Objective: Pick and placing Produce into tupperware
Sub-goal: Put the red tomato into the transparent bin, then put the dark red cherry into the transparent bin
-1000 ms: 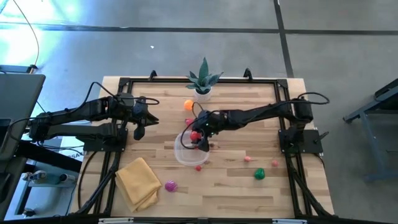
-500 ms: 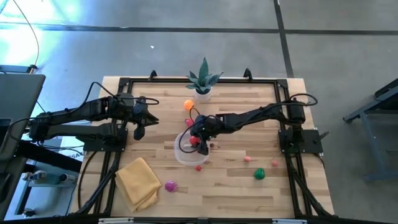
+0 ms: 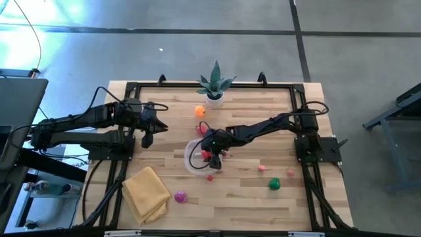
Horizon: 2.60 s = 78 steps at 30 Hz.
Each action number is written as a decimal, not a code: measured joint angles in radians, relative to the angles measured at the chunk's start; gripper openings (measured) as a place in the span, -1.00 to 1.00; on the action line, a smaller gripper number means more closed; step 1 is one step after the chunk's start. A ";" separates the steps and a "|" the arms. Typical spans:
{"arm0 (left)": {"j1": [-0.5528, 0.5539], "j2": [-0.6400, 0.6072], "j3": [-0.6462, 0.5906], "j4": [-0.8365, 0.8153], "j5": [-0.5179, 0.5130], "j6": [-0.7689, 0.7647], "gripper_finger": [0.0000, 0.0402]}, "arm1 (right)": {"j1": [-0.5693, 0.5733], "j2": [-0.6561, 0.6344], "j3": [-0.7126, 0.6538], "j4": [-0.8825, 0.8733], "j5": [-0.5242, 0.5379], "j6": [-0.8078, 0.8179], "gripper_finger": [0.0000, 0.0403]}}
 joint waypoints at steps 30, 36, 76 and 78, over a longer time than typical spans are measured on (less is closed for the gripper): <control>0.000 0.000 0.000 0.000 0.000 0.000 -0.73 | 0.006 -0.002 0.000 0.005 0.049 -0.046 0.32; 0.000 0.000 0.000 0.000 0.000 0.000 -0.73 | 0.007 -0.002 0.000 -0.002 0.056 -0.047 0.35; 0.000 0.000 0.000 0.000 0.000 0.000 -0.73 | 0.024 -0.006 0.420 -0.731 0.205 -0.055 0.34; 0.000 0.000 0.000 0.000 0.000 0.000 -0.73 | 0.035 -0.015 0.426 -0.778 0.261 -0.036 0.34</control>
